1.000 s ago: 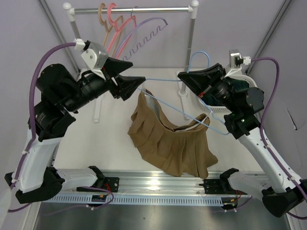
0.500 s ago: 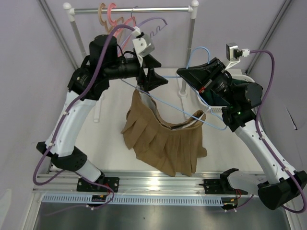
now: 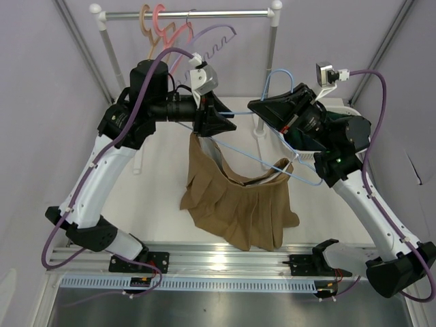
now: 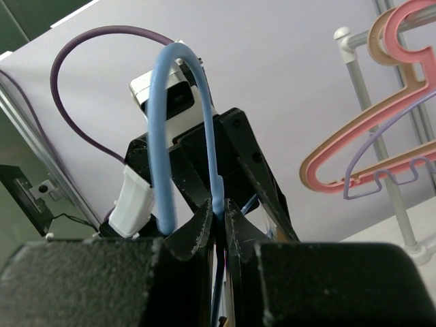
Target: Place the skirt on the hanger
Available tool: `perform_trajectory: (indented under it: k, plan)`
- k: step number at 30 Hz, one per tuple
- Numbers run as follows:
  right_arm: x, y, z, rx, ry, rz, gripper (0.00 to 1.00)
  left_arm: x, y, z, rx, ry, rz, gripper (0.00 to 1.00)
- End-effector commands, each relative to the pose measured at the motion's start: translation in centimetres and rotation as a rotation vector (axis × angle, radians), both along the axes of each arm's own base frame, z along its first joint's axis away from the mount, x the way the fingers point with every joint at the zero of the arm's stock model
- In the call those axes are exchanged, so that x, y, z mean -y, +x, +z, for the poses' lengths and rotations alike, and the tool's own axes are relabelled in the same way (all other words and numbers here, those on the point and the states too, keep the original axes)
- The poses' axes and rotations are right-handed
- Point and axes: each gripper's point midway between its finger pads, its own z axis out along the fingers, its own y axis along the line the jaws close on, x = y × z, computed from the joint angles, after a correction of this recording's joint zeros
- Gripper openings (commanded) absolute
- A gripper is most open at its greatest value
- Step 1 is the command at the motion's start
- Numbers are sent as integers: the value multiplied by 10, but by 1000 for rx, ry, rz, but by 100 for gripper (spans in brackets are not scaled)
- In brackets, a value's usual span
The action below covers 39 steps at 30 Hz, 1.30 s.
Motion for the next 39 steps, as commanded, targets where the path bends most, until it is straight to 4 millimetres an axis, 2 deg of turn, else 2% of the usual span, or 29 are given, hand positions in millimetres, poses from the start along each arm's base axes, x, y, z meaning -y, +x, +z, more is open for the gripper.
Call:
perform_trajectory:
  k: [1, 9, 15, 16, 17, 20, 21, 23, 24, 29, 33, 35, 39]
  plan:
    - [12, -13, 39, 111, 82, -32, 0, -6, -22, 18, 68, -51, -75, 32]
    - [5, 9, 29, 97, 29, -85, 0, -7, -37, 13, 46, -70, -136, 2]
    - [0, 22, 22, 84, 7, -97, 0, -14, -56, 30, 80, -124, -185, 1]
    - [0, 21, 23, 86, 13, -90, 0, -14, -55, 31, 84, -126, -173, 8]
    - [0, 17, 25, 99, 19, -73, 0, -17, -53, 35, 96, -130, -149, 34]
    - [0, 11, 29, 97, 29, -51, 0, -21, -40, 40, 123, -132, -78, 48]
    - [0, 9, 30, 102, 29, -45, 0, -22, -37, 41, 125, -135, -64, 59]
    - [1, 2, 32, 102, 35, -25, 0, -27, -30, 49, 144, -148, -35, 64]
    - [1, -2, 33, 108, 38, -14, 0, -29, -25, 53, 155, -154, -14, 70]
    - [1, -13, 36, 118, 34, -2, 0, -34, -25, 68, 181, -167, -27, 71]
    - [2, -15, 38, 121, 34, 4, 0, -29, -25, 57, 147, -138, -73, 71]
    - [0, -15, 39, 118, 34, 22, 0, -26, -18, 46, 123, -112, -78, 72]
    - [-3, -15, 41, 115, 31, 42, 0, -18, -12, 39, 97, -99, -114, 72]
